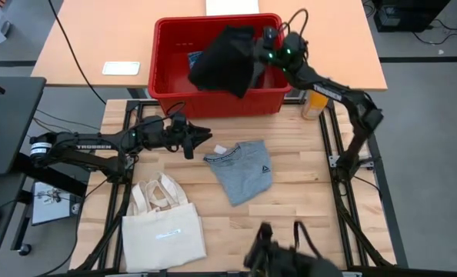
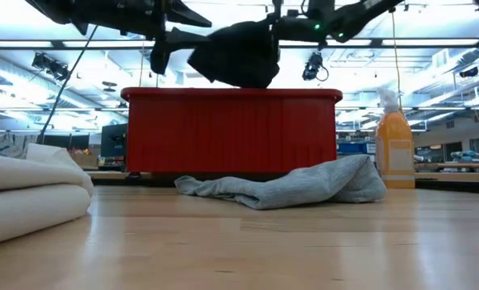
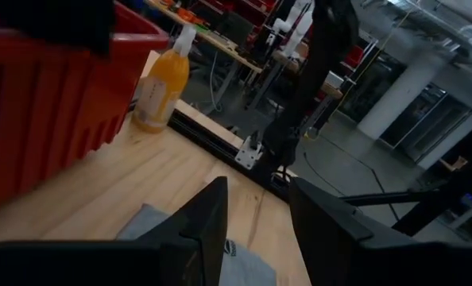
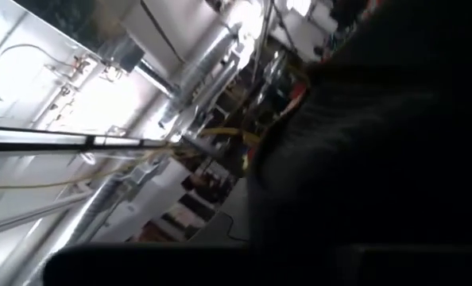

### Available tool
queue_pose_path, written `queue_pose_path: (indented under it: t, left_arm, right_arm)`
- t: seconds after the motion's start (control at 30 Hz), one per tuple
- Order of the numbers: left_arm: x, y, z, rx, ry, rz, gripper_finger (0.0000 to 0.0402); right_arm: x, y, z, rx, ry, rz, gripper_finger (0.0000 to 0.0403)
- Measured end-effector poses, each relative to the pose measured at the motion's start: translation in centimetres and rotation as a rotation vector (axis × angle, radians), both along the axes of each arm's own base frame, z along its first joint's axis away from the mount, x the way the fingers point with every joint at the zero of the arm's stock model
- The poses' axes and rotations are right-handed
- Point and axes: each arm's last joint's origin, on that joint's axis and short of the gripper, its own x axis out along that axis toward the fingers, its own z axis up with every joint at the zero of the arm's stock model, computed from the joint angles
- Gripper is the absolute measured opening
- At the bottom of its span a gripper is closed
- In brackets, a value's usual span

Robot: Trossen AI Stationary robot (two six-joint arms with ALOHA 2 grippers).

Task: Fold laundry
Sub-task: Stack the black t-shirt in the red organizer bin

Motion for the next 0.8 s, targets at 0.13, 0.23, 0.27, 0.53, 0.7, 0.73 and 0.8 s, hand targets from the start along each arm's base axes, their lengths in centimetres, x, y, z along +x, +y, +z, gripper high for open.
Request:
queue_pose_path:
  t: [0.13, 0.23, 0.27, 0.53, 0.7, 0.73, 0.8]
  left_arm:
    - [0.0, 0.0, -0.2, -0.030, 0.015, 0.002, 0.0141]
    - [0.0, 0.0, -0.2, -0.050, 0.012, 0.004, 0.0141]
    - [0.0, 0.0, -0.3, -0.055, 0.017, 0.004, 0.0141]
    - [-0.1, 0.0, -0.5, -0.073, 0.040, 0.013, 0.0141]
    - [-0.1, 0.1, -0.5, -0.073, 0.037, 0.027, 0.0141]
    - [-0.1, 0.1, -0.5, -0.074, 0.035, 0.030, 0.0141]
    - [-0.1, 0.1, -0.5, -0.075, 0.035, 0.030, 0.0141]
  right_arm:
    - [0.6, -3.7, 0.6, -0.086, -0.024, -0.071, 0.0025]
    - [1.1, -6.0, 0.6, -0.165, -0.038, -0.122, 0.0025]
    - [1.2, -6.7, 0.5, -0.183, -0.038, -0.140, 0.0025]
    - [1.6, -11.6, -10.2, 0.335, 0.387, -0.120, 0.0025]
    - [0.8, -11.1, -14.5, 0.534, 0.646, -0.042, 0.0042]
    - [0.7, -10.9, -14.1, 0.515, 0.668, -0.060, 0.0043]
    - [0.5, -10.5, -13.2, 0.475, 0.696, -0.110, 0.0045]
